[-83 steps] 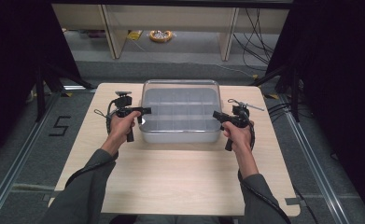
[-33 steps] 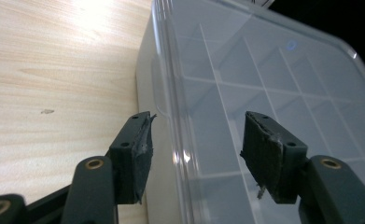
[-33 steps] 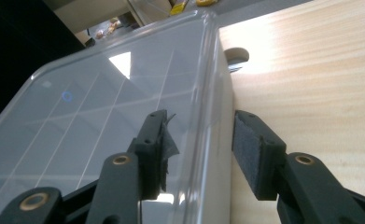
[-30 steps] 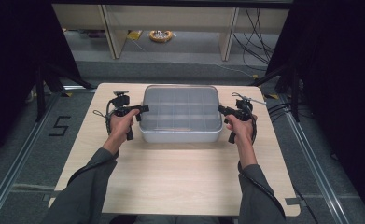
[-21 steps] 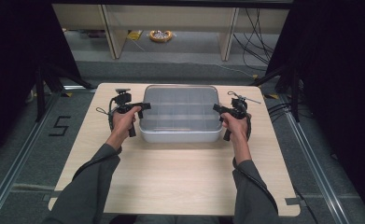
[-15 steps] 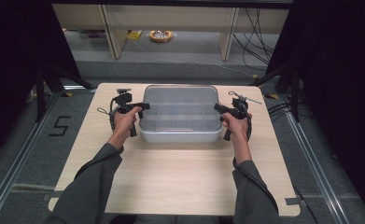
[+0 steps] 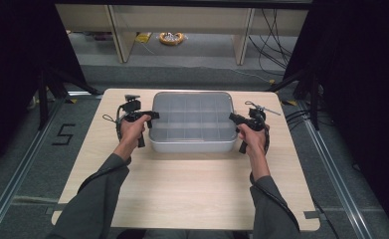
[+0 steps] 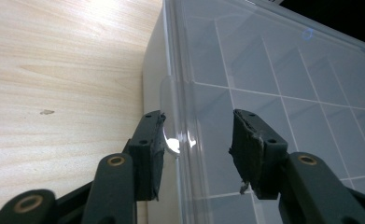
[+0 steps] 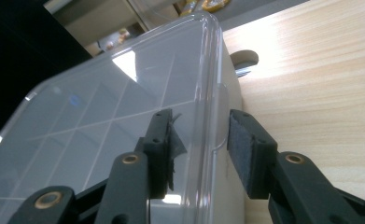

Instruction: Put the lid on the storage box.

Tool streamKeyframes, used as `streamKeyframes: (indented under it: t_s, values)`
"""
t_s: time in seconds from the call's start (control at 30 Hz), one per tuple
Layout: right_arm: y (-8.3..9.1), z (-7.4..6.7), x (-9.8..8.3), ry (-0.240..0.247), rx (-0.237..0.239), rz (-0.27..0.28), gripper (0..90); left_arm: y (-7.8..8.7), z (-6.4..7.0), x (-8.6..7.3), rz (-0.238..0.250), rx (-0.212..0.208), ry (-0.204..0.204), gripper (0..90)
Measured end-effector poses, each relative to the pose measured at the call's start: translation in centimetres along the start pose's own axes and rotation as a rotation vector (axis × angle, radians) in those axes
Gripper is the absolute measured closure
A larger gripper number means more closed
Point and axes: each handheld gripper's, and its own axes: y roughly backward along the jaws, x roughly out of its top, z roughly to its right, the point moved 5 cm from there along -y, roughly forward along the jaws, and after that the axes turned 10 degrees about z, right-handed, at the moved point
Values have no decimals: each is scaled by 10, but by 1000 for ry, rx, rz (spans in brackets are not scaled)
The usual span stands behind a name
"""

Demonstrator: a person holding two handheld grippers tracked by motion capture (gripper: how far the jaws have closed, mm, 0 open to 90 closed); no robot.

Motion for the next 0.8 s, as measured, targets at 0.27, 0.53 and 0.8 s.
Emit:
streamKeyframes:
  t_s: [0.27, 0.53, 0.8]
  values:
    - [3, -3, -3, 14, 0, -3, 609, 4, 2, -2, -2, 12, -15, 537]
    - [9, -9, -3, 101, 7, -2, 627, 1, 1, -2, -4, 5, -14, 522]
    - [11, -8, -5, 74, 16, -11, 614, -3, 0, 1, 17, -7, -10, 528]
